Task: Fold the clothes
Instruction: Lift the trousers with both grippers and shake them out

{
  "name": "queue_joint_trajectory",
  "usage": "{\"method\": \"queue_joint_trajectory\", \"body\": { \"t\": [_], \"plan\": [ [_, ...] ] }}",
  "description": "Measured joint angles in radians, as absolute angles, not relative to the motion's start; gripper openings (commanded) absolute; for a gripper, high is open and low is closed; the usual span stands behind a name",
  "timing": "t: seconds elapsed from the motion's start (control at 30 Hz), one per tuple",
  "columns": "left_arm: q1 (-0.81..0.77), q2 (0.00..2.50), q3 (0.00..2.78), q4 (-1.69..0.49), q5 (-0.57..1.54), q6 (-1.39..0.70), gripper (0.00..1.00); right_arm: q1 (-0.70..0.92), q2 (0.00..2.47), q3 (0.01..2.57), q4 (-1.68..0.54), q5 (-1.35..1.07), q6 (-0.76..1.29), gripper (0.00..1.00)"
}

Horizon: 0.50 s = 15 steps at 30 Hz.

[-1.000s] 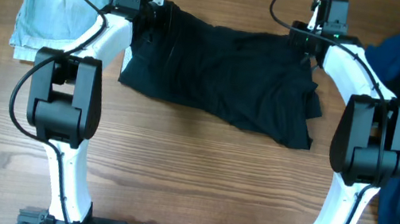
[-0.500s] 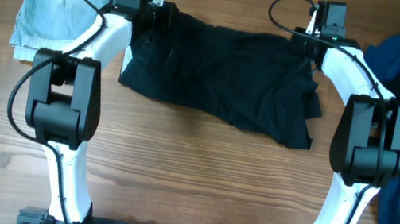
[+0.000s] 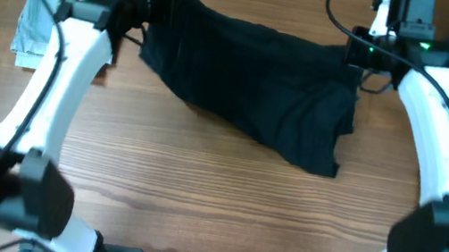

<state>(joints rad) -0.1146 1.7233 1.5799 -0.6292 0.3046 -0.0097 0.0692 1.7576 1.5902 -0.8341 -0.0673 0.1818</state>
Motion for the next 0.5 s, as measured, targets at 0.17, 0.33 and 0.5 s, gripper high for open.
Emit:
{"method": "queue_joint_trajectory", "body": {
  "t": [0.17,0.33,0.5],
  "plan": [
    [-0.115,1.624,1.581,-0.825,0.3,-0.01,0.04,0.069,1.631,1.59,-1.047,-0.107,0.178,0.04],
    [-0.115,1.602,1.581,-1.011,0.283,-0.041,0.04,0.069,1.513,1.59,-1.196,-0.176,0.177,0.04],
    [-0.115,1.602,1.581,-1.143,0.216,-0.089,0.04,0.069,1.442,1.59,-1.259,-0.198,0.174,0.04]
  ]
}}
